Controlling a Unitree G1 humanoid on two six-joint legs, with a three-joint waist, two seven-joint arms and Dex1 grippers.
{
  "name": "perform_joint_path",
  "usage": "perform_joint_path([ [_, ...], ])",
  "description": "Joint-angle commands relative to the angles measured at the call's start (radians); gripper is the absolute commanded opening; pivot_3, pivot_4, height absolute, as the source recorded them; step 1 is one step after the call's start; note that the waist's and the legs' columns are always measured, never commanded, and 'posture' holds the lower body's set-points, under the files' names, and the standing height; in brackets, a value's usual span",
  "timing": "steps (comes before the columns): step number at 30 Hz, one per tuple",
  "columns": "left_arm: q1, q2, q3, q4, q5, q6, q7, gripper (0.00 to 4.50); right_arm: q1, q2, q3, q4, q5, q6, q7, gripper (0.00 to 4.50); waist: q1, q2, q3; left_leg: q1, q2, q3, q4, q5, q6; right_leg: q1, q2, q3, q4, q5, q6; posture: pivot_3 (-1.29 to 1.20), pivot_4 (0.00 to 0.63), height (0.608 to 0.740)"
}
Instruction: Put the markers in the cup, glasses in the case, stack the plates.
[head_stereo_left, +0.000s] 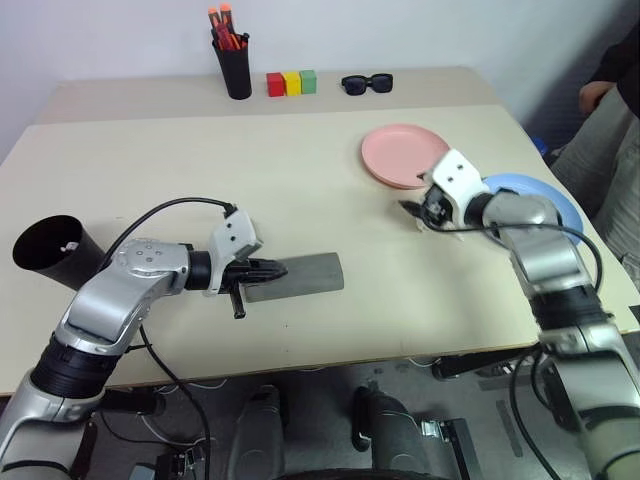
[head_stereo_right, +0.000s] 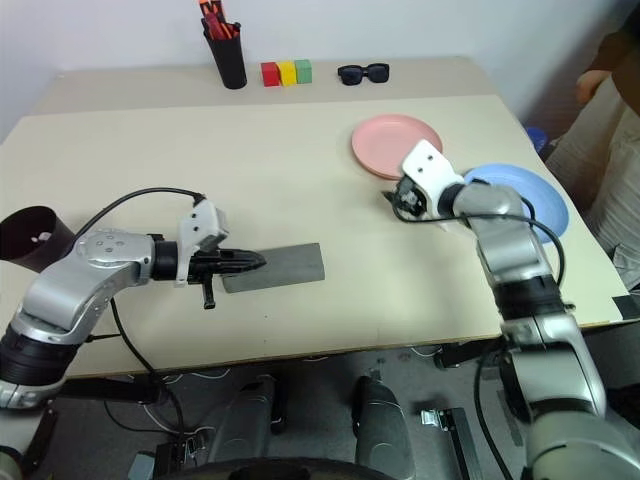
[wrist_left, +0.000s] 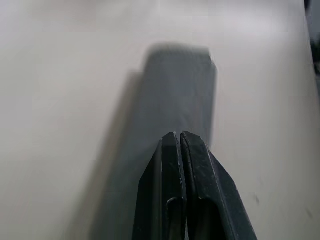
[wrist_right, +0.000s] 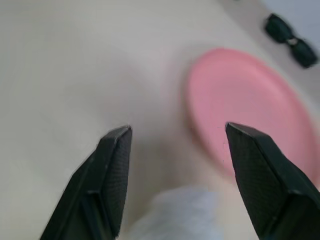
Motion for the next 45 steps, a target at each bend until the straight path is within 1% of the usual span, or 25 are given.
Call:
perform_joint_path([
  [1,0.071,-0.016,0.137,-0.079,-0.034,-0.098,0.028,0.05,-0.126,0.029,0.049,0.233,-0.098,-0.142,-0.055,3.00,-0.011,0.000,0.000,0.000,0.000,0.000,0.000,0.000,0.000,0.000,0.000,0.000,0.000,0.000,0.000,0.00,0.150,0.740],
  [4,0.157,-0.028,0.209,-0.151,-0.078,-0.117,0.036,0.05,-0.222,0.068,0.097,0.445,-0.160,-0.252,-0.081,3.00,-0.023,0.000,0.000,0.000,0.000,0.001,-0.001,0.000,0.000,0.000,0.000,0.000,0.000,0.003,-0.001,0.00,0.150,0.740],
  [7,0.224,-0.041,0.263,-0.220,-0.128,-0.117,0.049,0.05,-0.286,0.105,0.122,0.603,-0.202,-0.339,-0.106,3.00,-0.035,0.000,0.000,0.001,0.000,0.001,-0.001,0.000,0.000,0.000,0.000,0.000,0.001,0.003,-0.001,0.00,0.150,0.740],
  [11,0.298,-0.048,0.306,-0.303,-0.189,-0.096,0.069,0.05,-0.347,0.148,0.129,0.746,-0.239,-0.397,-0.163,3.00,-0.038,0.000,0.000,0.002,0.000,0.000,-0.001,0.001,0.000,0.001,0.000,0.000,0.002,0.003,-0.001,0.00,0.150,0.740],
  [16,0.364,-0.049,0.302,-0.364,-0.213,-0.087,0.108,0.05,-0.374,0.180,0.127,0.838,-0.273,-0.424,-0.228,3.00,-0.034,0.000,0.000,0.002,0.000,0.001,-0.001,0.001,0.000,0.002,0.000,0.000,0.002,0.002,-0.002,0.00,0.150,0.740],
  [17,0.372,-0.052,0.298,-0.368,-0.214,-0.089,0.116,0.00,-0.376,0.182,0.129,0.847,-0.281,-0.431,-0.236,2.44,-0.035,0.001,0.000,0.003,0.000,0.001,-0.001,0.001,0.000,0.002,0.000,0.000,0.002,0.002,-0.002,0.00,0.150,0.740],
  [19,0.382,-0.053,0.291,-0.374,-0.216,-0.092,0.125,0.00,-0.377,0.186,0.130,0.859,-0.293,-0.440,-0.245,1.61,-0.035,0.001,0.000,0.003,0.000,0.000,-0.001,0.001,0.000,0.002,0.000,0.000,0.002,0.002,-0.002,0.00,0.150,0.740],
  [20,0.386,-0.055,0.287,-0.376,-0.217,-0.093,0.129,0.00,-0.378,0.188,0.131,0.864,-0.299,-0.444,-0.251,1.03,-0.034,0.001,0.000,0.003,0.000,0.000,-0.001,0.001,0.000,0.002,0.000,0.000,0.002,0.002,-0.002,0.00,0.150,0.740],
  [22,0.389,-0.060,0.279,-0.378,-0.216,-0.096,0.136,0.00,-0.378,0.189,0.132,0.872,-0.310,-0.453,-0.260,0.03,-0.036,0.001,0.000,0.003,0.000,0.001,-0.001,0.001,0.000,0.002,0.000,0.000,0.002,0.002,-0.002,0.00,0.150,0.740],
  [30,0.389,-0.063,0.271,-0.373,-0.218,-0.106,0.141,0.00,-0.368,0.184,0.132,0.881,-0.341,-0.486,-0.289,0.03,-0.037,0.001,0.000,0.004,0.000,0.000,-0.001,0.001,0.000,0.003,0.000,0.000,0.002,0.002,-0.002,0.00,0.150,0.740],
  [35,0.377,-0.062,0.268,-0.362,-0.216,-0.108,0.143,0.00,-0.362,0.163,0.142,0.862,-0.361,-0.539,-0.315,0.03,-0.037,0.001,0.000,0.004,0.000,0.000,-0.001,0.001,0.000,0.003,0.000,0.000,0.002,0.002,-0.002,0.00,0.150,0.740],
  [40,0.372,-0.060,0.269,-0.360,-0.218,-0.106,0.144,0.00,-0.367,0.141,0.128,0.849,-0.351,-0.557,-0.283,0.03,-0.037,0.001,0.000,0.004,0.000,0.001,-0.001,0.001,0.000,0.003,0.000,0.000,0.002,0.002,-0.002,0.00,0.150,0.740],
  [45,0.344,-0.059,0.260,-0.352,-0.221,-0.096,0.148,0.00,-0.379,0.131,0.110,0.861,-0.335,-0.534,-0.238,0.03,-0.037,0.001,0.000,0.004,0.000,0.001,-0.001,0.001,0.000,0.003,0.000,0.000,0.002,0.002,-0.002,0.00,0.150,0.740],
])
